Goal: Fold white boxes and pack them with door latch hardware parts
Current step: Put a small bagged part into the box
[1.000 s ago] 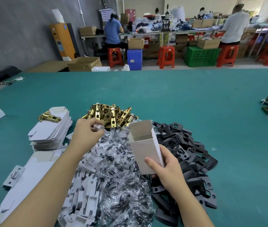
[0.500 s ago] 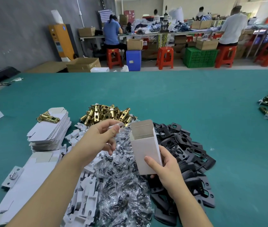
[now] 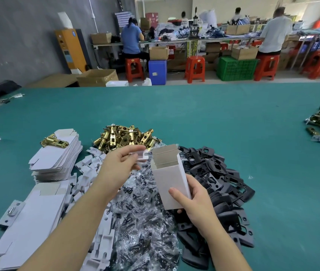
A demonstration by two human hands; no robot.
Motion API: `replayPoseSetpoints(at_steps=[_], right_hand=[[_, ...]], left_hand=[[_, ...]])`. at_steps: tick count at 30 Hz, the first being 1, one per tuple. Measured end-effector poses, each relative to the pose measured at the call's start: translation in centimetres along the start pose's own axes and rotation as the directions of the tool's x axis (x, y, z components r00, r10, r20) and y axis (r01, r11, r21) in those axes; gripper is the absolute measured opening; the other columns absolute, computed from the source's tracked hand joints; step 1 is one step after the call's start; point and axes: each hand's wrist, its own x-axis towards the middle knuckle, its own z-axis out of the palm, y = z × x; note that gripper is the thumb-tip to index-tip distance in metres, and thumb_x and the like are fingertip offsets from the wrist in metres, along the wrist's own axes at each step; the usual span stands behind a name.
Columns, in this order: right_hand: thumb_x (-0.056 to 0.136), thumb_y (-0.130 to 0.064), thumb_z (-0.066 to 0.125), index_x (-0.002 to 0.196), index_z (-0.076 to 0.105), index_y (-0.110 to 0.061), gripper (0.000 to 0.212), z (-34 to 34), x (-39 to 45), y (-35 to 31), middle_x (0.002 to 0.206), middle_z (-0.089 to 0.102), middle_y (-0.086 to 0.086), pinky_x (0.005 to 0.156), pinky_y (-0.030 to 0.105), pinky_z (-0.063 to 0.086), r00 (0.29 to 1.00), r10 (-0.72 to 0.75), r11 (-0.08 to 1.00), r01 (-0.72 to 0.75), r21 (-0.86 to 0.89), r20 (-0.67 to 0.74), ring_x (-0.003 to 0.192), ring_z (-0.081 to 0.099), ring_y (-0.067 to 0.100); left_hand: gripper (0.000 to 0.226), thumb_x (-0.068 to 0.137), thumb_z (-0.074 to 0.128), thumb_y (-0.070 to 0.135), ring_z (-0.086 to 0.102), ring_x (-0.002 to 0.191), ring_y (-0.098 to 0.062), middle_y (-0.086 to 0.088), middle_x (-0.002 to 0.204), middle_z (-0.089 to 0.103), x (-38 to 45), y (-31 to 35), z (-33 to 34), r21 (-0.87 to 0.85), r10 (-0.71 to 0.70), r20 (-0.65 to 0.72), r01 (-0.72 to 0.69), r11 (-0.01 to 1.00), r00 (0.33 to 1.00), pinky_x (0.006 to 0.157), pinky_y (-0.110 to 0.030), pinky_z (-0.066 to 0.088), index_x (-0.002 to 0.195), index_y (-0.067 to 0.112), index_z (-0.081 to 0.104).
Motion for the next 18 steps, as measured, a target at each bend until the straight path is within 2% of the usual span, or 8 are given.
replayPoseSetpoints(at_steps=[2, 5, 7, 9, 10, 12, 14, 18], right_hand=[[0.074, -0.052, 0.079, 0.123, 0.065, -0.034, 0.054, 0.0, 0.0, 0.0, 0.108, 0.075, -0.006, 0.061, 0.025, 0.057, 1.000, -0.009, 1.000, 0.009, -0.001, 0.008, 0.094, 0.074, 0.018], [0.075, -0.050, 0.080, 0.122, 0.066, -0.035, 0.051, -0.1, 0.1, 0.0, 0.111, 0.075, -0.006, 0.075, 0.031, 0.061, 0.999, -0.027, 1.000, 0.027, 0.004, 0.022, 0.100, 0.073, 0.017], [0.075, -0.048, 0.081, 0.116, 0.068, -0.041, 0.043, 0.0, 0.0, -0.2, 0.110, 0.075, -0.004, 0.073, 0.029, 0.060, 0.999, -0.033, 0.999, 0.033, 0.009, 0.041, 0.098, 0.073, 0.017], [0.077, -0.045, 0.081, 0.112, 0.069, -0.045, 0.037, 0.2, -0.1, -0.3, 0.108, 0.075, -0.003, 0.070, 0.029, 0.060, 0.997, -0.038, 0.999, 0.038, 0.002, 0.062, 0.096, 0.073, 0.018], [0.078, -0.044, 0.081, 0.111, 0.069, -0.045, 0.036, 0.3, -0.1, -0.4, 0.107, 0.075, -0.002, 0.072, 0.031, 0.060, 0.997, -0.040, 0.999, 0.040, 0.001, 0.069, 0.097, 0.073, 0.019], [0.080, -0.040, 0.081, 0.111, 0.070, -0.042, 0.034, 0.3, 0.0, -0.3, 0.107, 0.075, 0.000, 0.077, 0.035, 0.062, 0.996, -0.044, 0.999, 0.043, 0.012, 0.075, 0.098, 0.073, 0.021], [0.081, -0.039, 0.081, 0.111, 0.071, -0.040, 0.032, 0.3, 0.0, -0.3, 0.106, 0.075, 0.002, 0.079, 0.039, 0.063, 0.996, -0.044, 0.999, 0.042, 0.027, 0.076, 0.098, 0.073, 0.024], [0.081, -0.039, 0.082, 0.113, 0.070, -0.039, 0.034, 0.3, 0.0, -0.2, 0.107, 0.075, 0.003, 0.077, 0.038, 0.063, 0.997, -0.041, 0.999, 0.038, 0.038, 0.063, 0.098, 0.073, 0.023]], left_hand=[[0.047, 0.098, 0.057, -0.004, 0.073, 0.079, -0.008, 0.003, 0.113, 0.063, -0.2, 0.4, 0.2, 0.175, 0.210, -0.006, -0.205, 0.963, 0.978, 0.069, -0.024, 0.061, 0.117, 0.037, 0.070], [0.046, 0.090, 0.073, 0.004, 0.072, 0.085, -0.008, 0.007, 0.101, 0.065, -0.3, 1.2, 0.5, 0.250, 0.375, 0.034, -0.371, 0.894, 0.926, 0.072, -0.018, 0.058, 0.126, 0.032, 0.067], [0.034, 0.086, 0.079, 0.013, 0.068, 0.082, -0.006, 0.010, 0.093, 0.070, -0.2, 1.8, 0.9, 0.435, 0.454, 0.080, -0.441, 0.785, 0.887, 0.073, -0.021, 0.057, 0.116, 0.026, 0.074], [0.017, 0.085, 0.080, 0.020, 0.064, 0.082, -0.009, 0.009, 0.089, 0.071, 0.0, 2.5, 1.4, 0.611, 0.544, 0.139, -0.504, 0.610, 0.827, 0.076, -0.031, 0.054, 0.102, 0.021, 0.079], [0.012, 0.086, 0.079, 0.021, 0.063, 0.083, -0.013, 0.008, 0.090, 0.071, 0.0, 2.8, 1.7, 0.650, 0.561, 0.185, -0.529, 0.546, 0.807, 0.075, -0.034, 0.053, 0.098, 0.019, 0.079], [0.011, 0.091, 0.074, 0.019, 0.065, 0.085, -0.019, 0.002, 0.097, 0.068, 0.2, 3.2, 2.4, 0.651, 0.527, 0.310, -0.581, 0.488, 0.791, 0.077, -0.037, 0.053, 0.100, 0.015, 0.079], [0.017, 0.097, 0.067, 0.012, 0.066, 0.089, -0.022, -0.003, 0.103, 0.062, 0.4, 3.3, 3.0, 0.624, 0.463, 0.415, -0.616, 0.482, 0.783, 0.080, -0.040, 0.053, 0.109, 0.014, 0.078], [0.035, 0.101, 0.057, 0.006, 0.059, 0.097, -0.025, -0.003, 0.109, 0.056, 0.9, 3.3, 3.8, 0.659, 0.327, 0.514, -0.609, 0.441, 0.793, 0.087, -0.041, 0.050, 0.128, 0.024, 0.070]])
